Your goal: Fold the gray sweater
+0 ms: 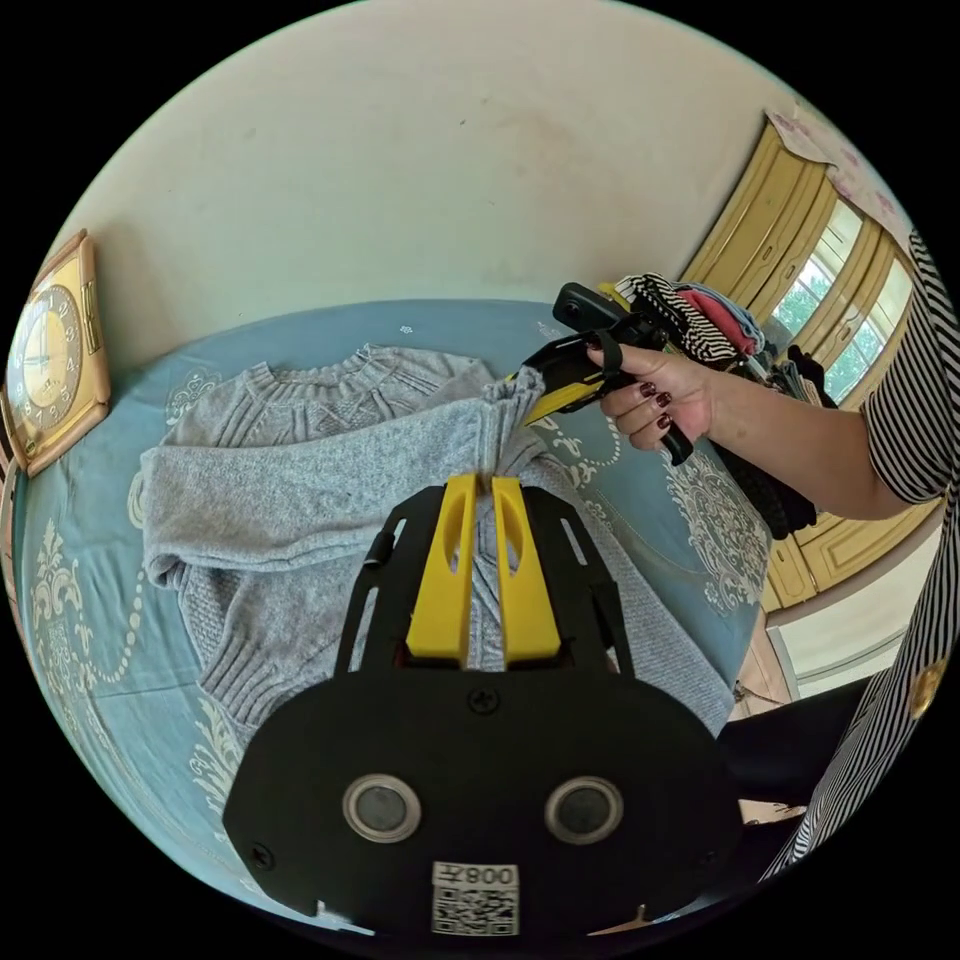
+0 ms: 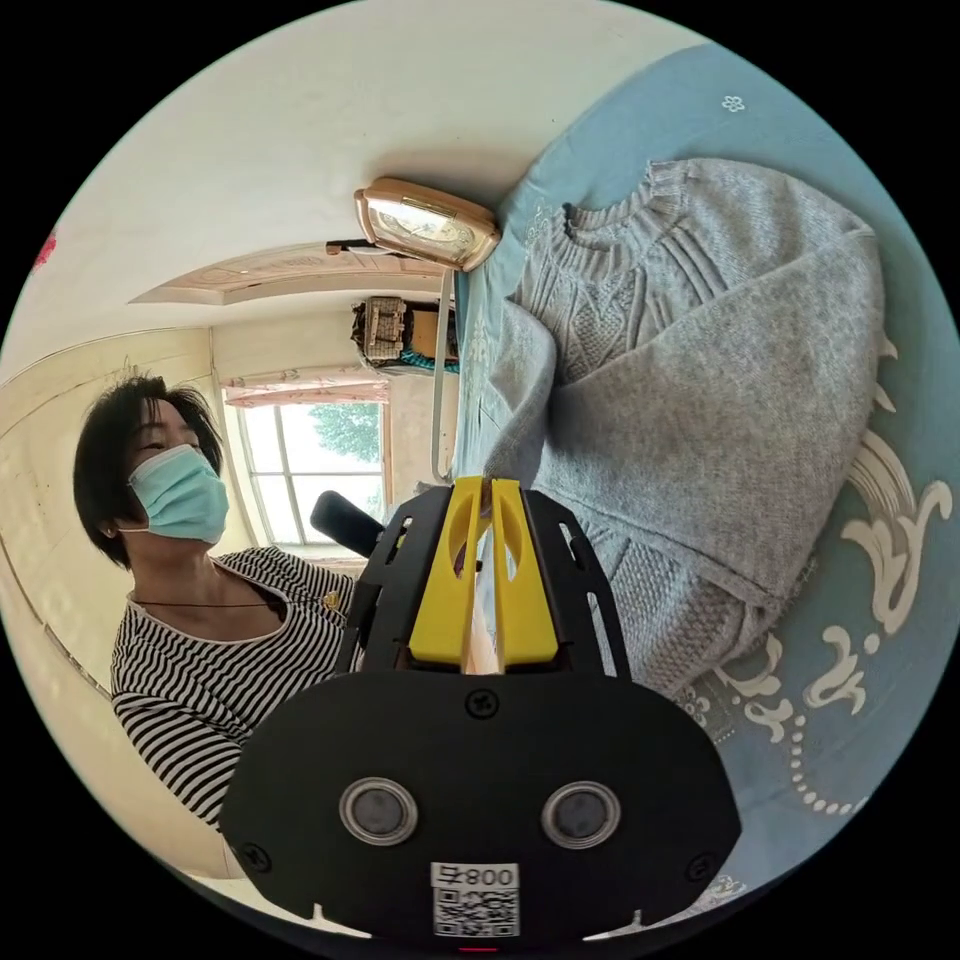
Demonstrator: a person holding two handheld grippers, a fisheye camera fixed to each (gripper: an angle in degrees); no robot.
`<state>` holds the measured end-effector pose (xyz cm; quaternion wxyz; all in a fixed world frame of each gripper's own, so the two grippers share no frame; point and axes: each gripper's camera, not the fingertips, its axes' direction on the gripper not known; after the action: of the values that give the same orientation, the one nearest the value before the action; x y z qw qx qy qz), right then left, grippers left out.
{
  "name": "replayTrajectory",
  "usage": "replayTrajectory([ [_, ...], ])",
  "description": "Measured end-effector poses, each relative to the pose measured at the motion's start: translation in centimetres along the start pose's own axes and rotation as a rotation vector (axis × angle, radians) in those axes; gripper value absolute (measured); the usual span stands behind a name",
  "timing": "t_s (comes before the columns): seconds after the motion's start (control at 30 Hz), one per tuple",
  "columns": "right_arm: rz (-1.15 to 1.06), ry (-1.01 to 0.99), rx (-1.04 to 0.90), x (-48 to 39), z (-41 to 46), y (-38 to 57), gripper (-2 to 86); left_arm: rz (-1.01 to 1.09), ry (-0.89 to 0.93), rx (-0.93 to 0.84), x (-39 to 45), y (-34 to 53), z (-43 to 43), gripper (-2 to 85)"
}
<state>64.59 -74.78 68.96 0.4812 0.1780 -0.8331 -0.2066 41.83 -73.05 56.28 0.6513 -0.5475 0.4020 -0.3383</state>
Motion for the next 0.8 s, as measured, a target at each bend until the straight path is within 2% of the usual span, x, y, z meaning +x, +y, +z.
replayTrajectory([
  [0.33,0.029,0.100,-0.011,2.1,0.2,1.7,1.5,0.096,-0.030,-0.126,2.8,-2.0,6.6,2.7],
  [0.57,0.013,0.265,-0.120,2.3,3.1,2.6,1.5,0.161,-0.054,-0.254,4.8,-1.9,10.8,2.5],
  [0.8,-0.034,0.369,-0.154,0.9,5.7,3.4,1.1,0.195,-0.098,-0.268,6.0,-1.6,11.8,2.6],
])
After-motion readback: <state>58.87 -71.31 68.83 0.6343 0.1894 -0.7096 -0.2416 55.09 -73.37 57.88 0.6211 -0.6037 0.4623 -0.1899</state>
